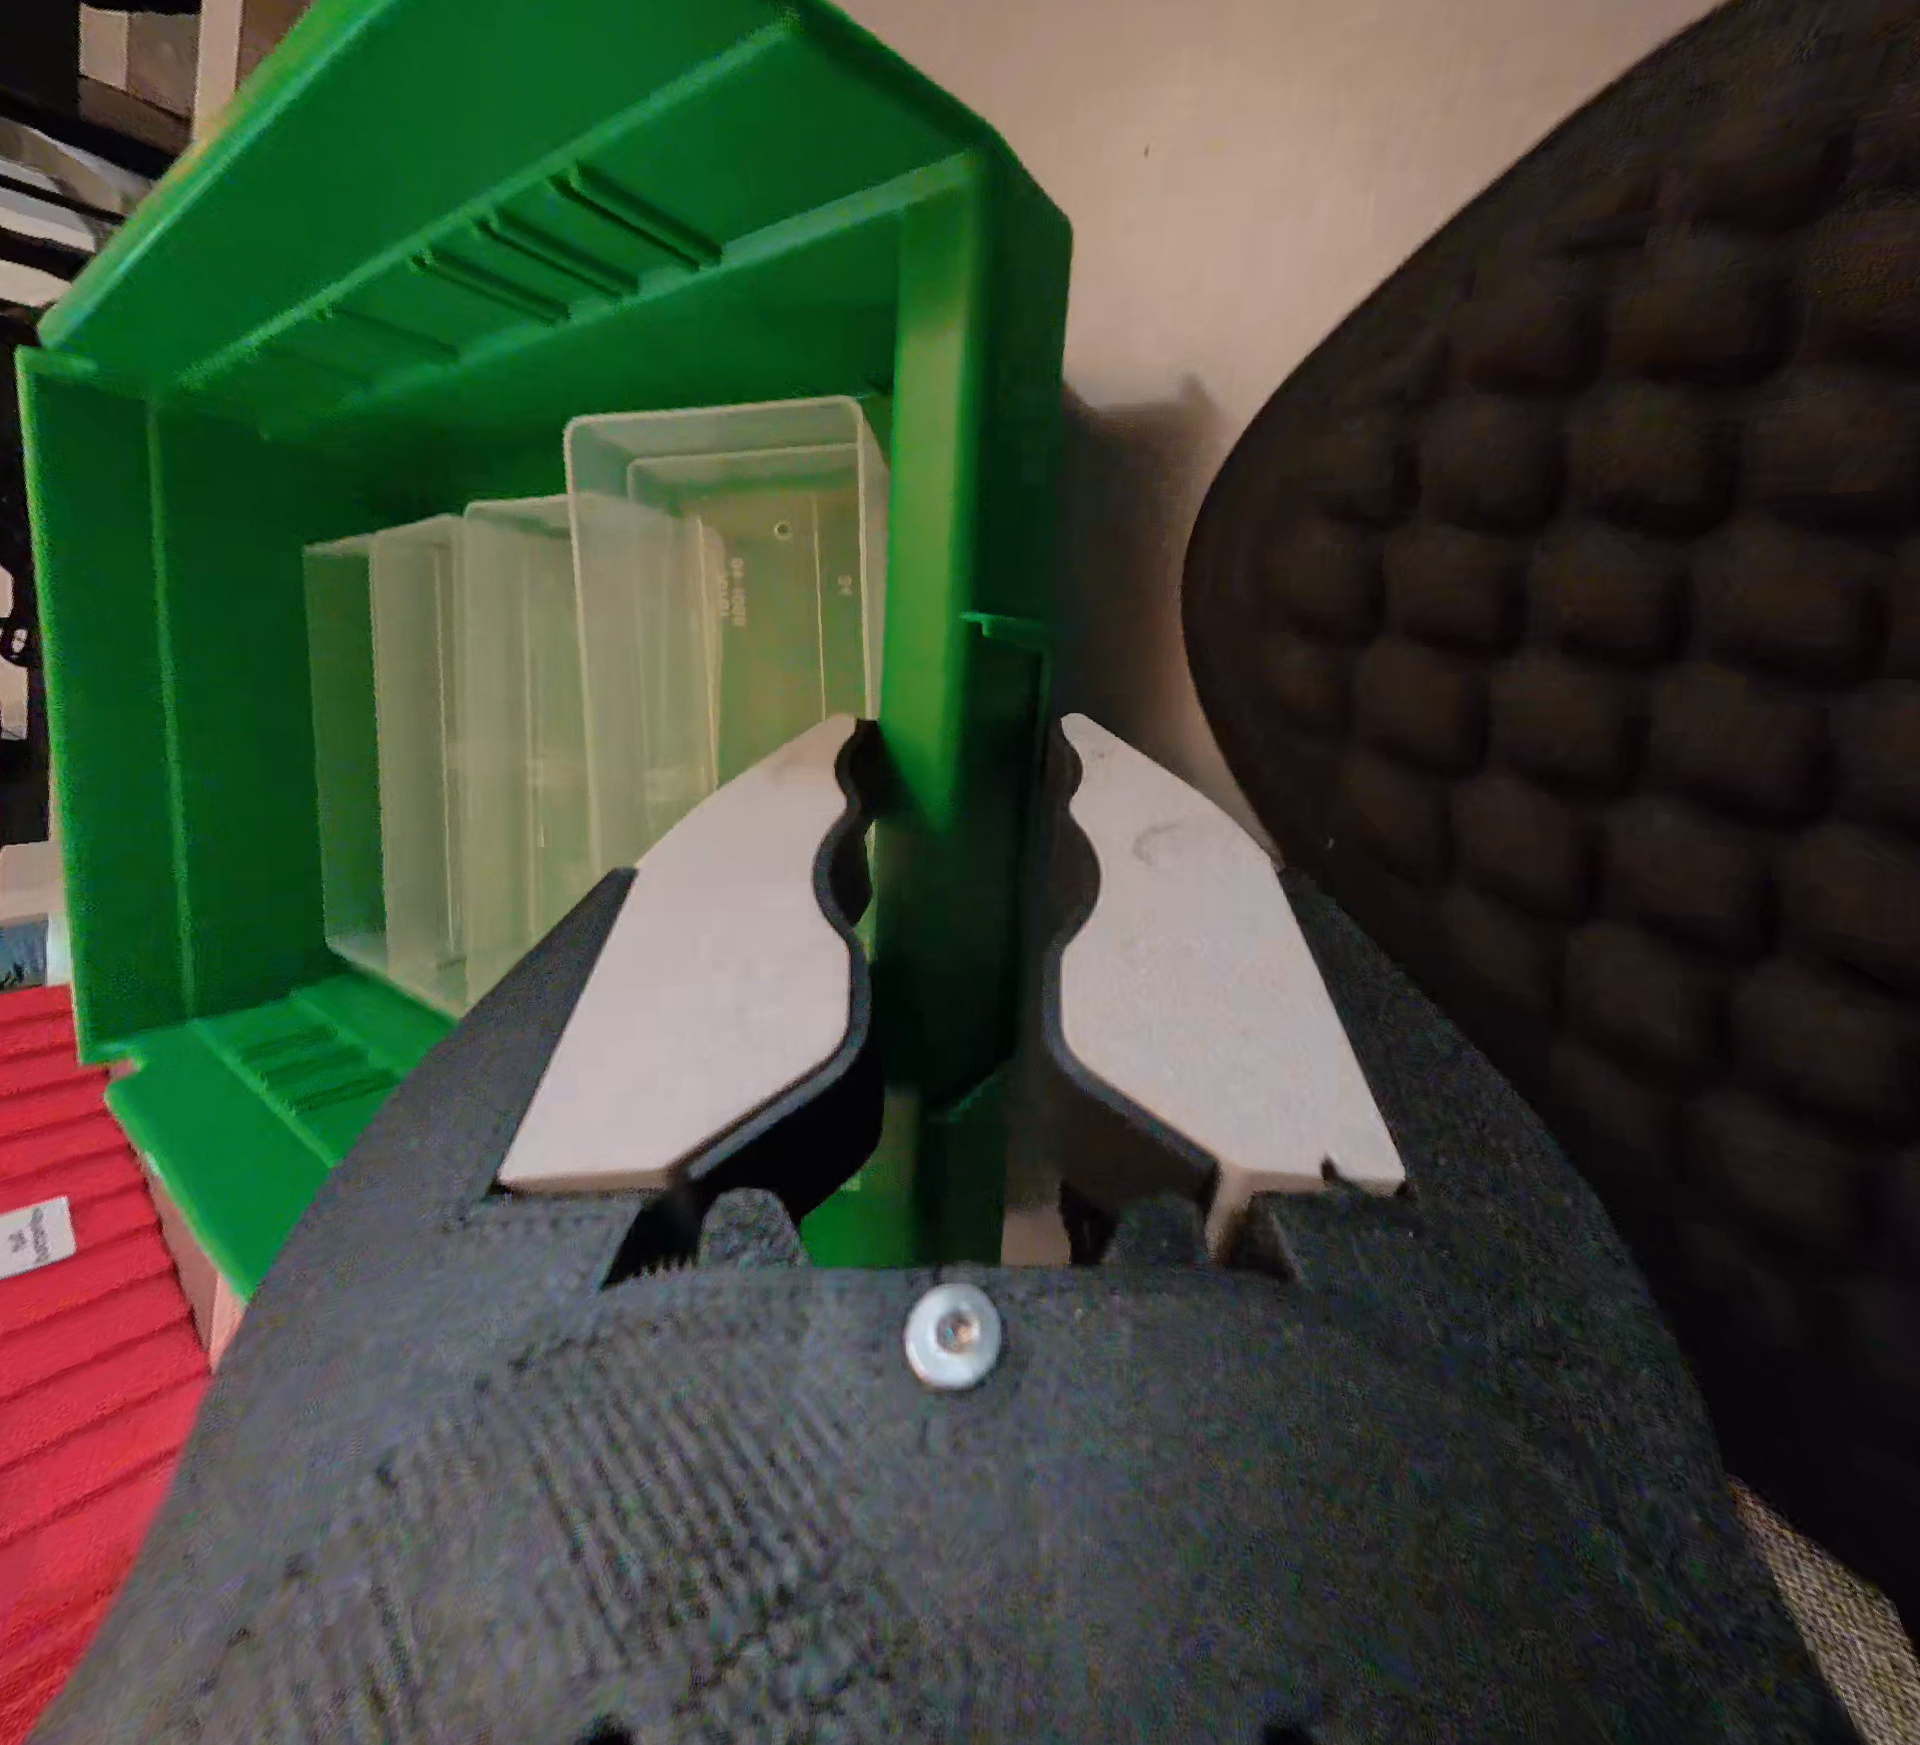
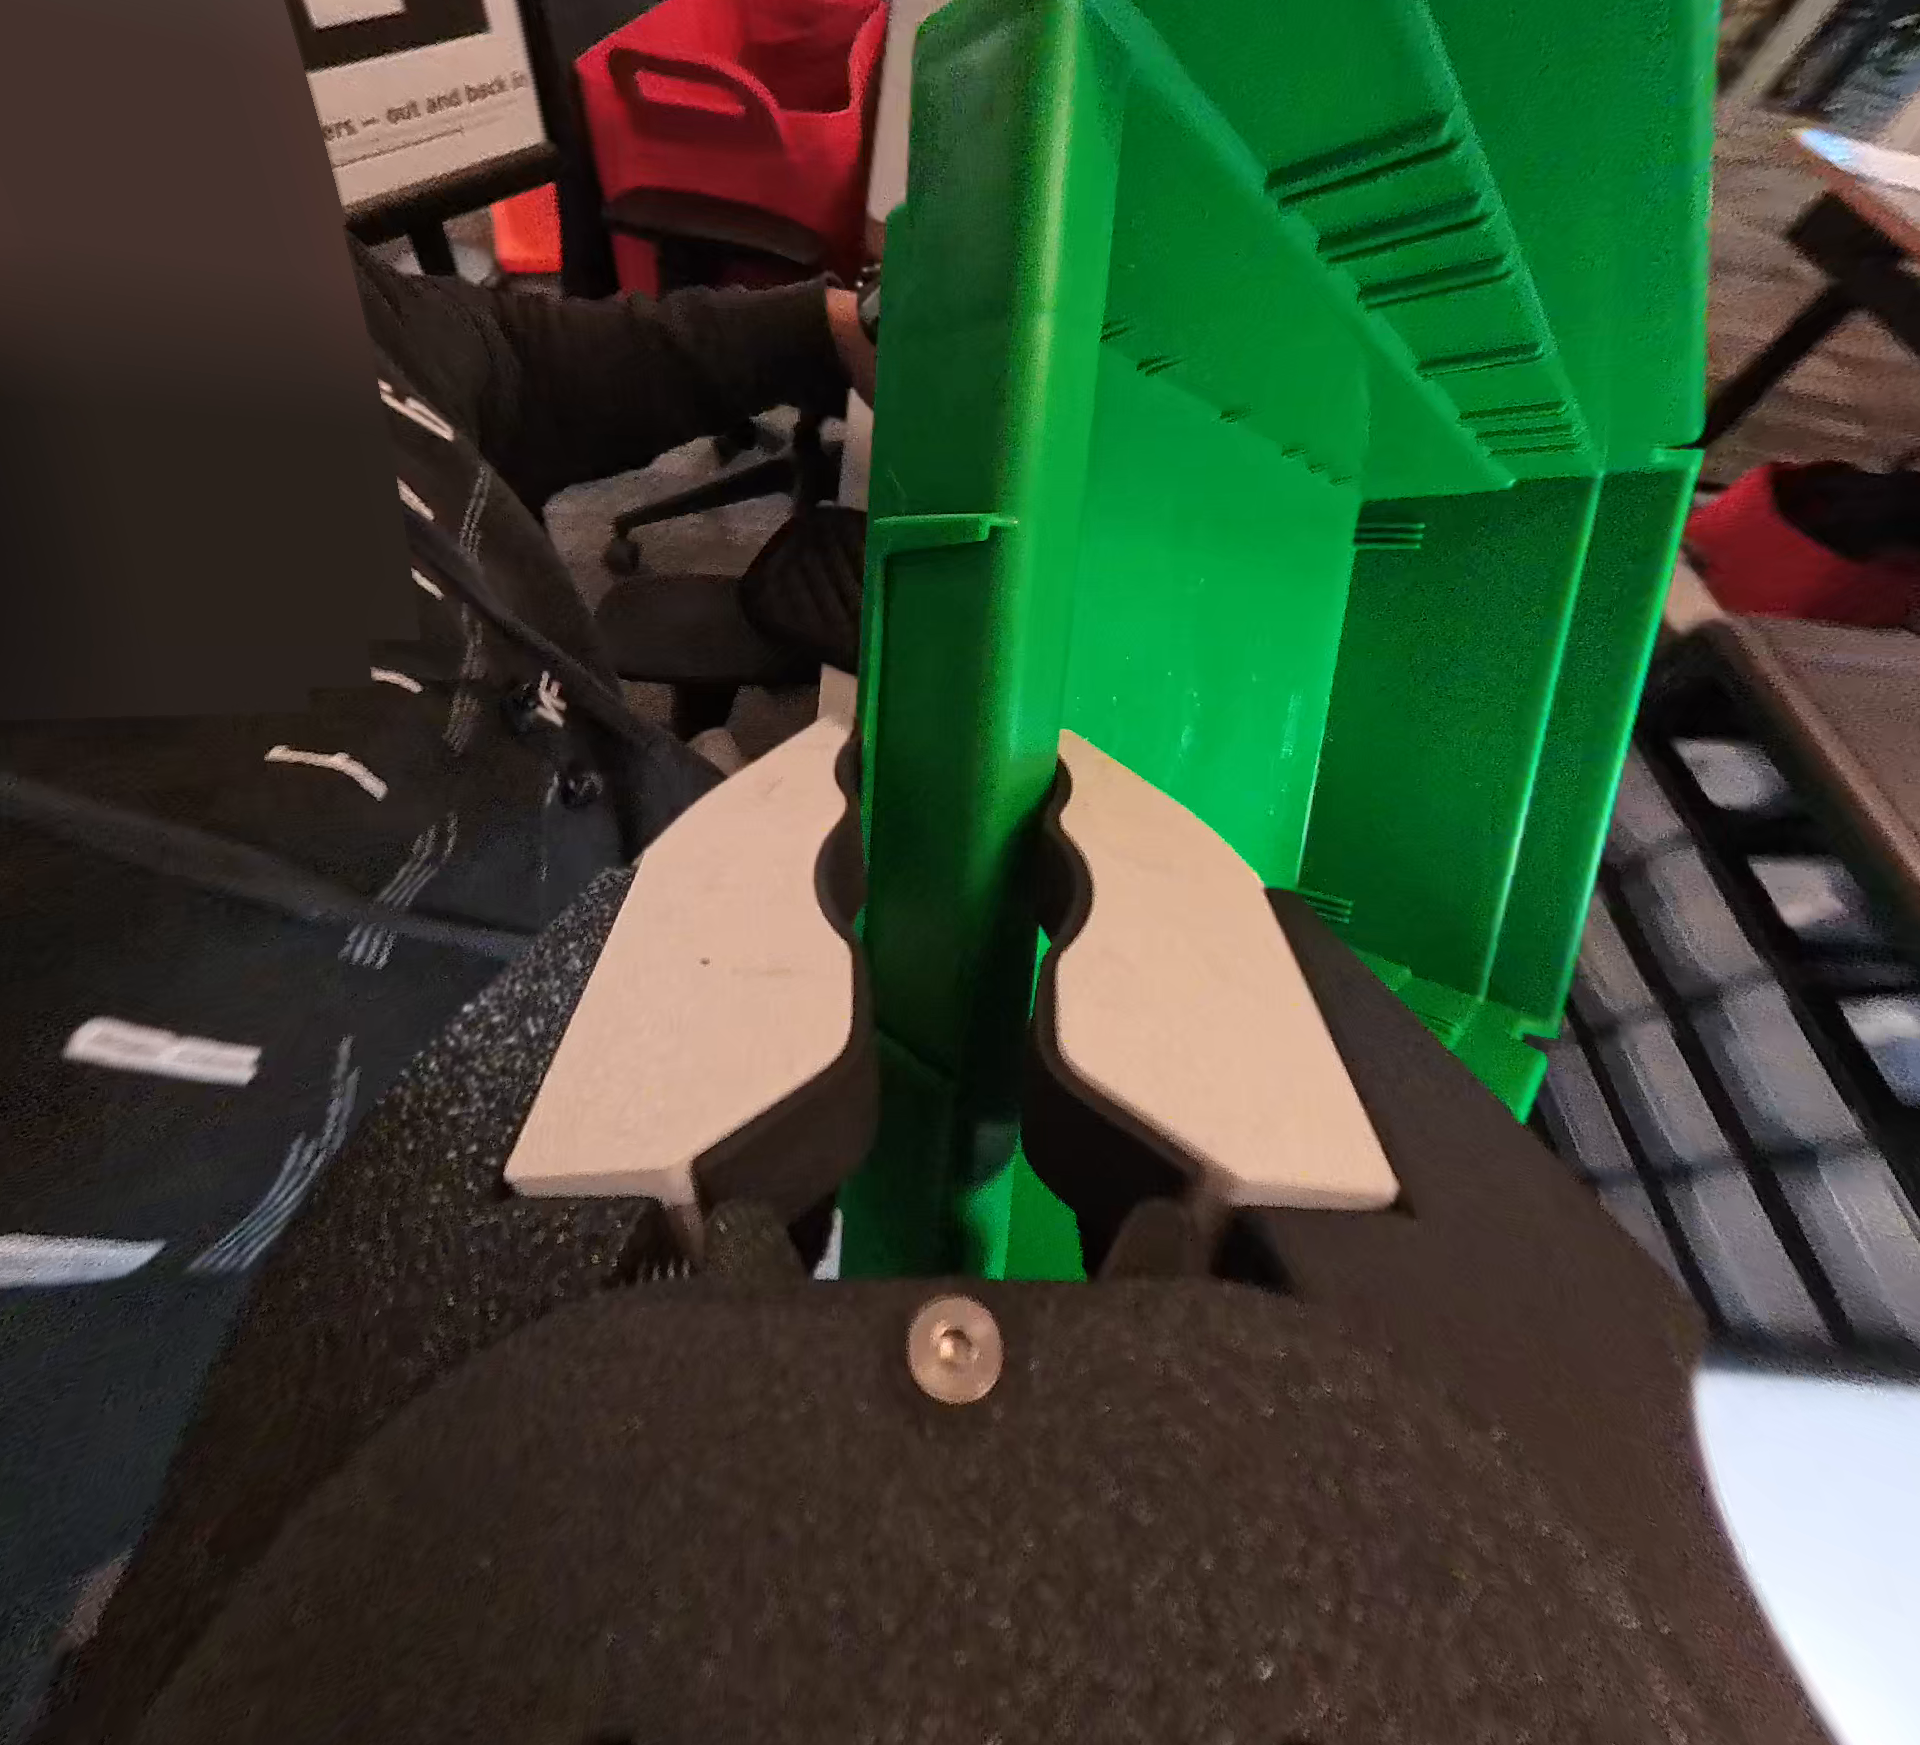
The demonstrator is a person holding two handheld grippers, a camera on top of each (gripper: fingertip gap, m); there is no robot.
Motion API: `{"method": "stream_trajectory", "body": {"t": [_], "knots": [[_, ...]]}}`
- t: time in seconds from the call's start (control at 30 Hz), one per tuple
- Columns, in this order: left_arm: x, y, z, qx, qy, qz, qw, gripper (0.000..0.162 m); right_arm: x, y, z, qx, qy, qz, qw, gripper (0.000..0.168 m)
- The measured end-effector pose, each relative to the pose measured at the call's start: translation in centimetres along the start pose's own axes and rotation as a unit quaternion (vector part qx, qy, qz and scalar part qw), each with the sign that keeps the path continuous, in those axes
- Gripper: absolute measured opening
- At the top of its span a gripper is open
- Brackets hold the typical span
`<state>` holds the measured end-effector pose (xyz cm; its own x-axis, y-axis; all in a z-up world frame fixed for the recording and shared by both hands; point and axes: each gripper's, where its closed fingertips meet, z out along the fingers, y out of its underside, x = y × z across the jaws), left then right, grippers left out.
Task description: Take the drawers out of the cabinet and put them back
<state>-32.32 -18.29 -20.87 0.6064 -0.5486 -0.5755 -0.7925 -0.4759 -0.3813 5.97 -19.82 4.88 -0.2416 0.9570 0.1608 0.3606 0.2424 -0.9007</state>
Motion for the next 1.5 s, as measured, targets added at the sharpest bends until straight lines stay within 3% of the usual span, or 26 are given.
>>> {"method": "stream_trajectory", "body": {"t": [0.23,0.37,0.43,0.53,0.77,1.1,1.17,1.2,1.4,1.5], "knots": [[0.3,-3.2,1.5,-0.012,0.015,0.004,1.000,0.030,-2.6,5.1,-12.0,0.018,0.167,0.035,0.985,0.029],[0.4,-5.1,2.3,-0.001,0.023,0.016,1.000,0.030,-0.1,10.3,-14.8,-0.093,0.331,0.007,0.939,0.029],[0.7,-6.3,2.8,0.009,0.030,0.027,0.999,0.030,2.7,13.6,-15.0,-0.165,0.378,0.004,0.911,0.029],[1.2,-8.3,3.5,0.027,0.041,0.046,0.998,0.030,6.9,18.8,-14.2,-0.257,0.385,0.016,0.886,0.030],[1.1,-12.1,5.5,0.065,0.061,0.064,0.994,0.031,14.5,30.6,-10.9,-0.432,0.321,-0.001,0.843,0.030],[-1.8,-14.8,9.2,0.065,0.050,0.068,0.994,0.031,23.3,38.6,-11.5,-0.516,0.332,-0.031,0.789,0.030],[-2.7,-15.0,10.0,0.069,0.045,0.067,0.994,0.031,23.5,39.0,-12.3,-0.537,0.343,-0.006,0.771,0.033],[-3.1,-15.1,10.4,0.072,0.043,0.066,0.994,0.031,23.5,38.3,-12.1,-0.523,0.351,0.004,0.776,0.038],[-6.1,-15.6,12.9,0.084,0.040,0.047,0.995,0.031,24.3,26.4,-7.3,-0.250,0.404,0.042,0.879,0.038],[-7.4,-15.8,14.0,0.082,0.037,0.039,0.995,0.031,25.6,20.8,-6.1,-0.114,0.431,0.063,0.893,0.035]]}}
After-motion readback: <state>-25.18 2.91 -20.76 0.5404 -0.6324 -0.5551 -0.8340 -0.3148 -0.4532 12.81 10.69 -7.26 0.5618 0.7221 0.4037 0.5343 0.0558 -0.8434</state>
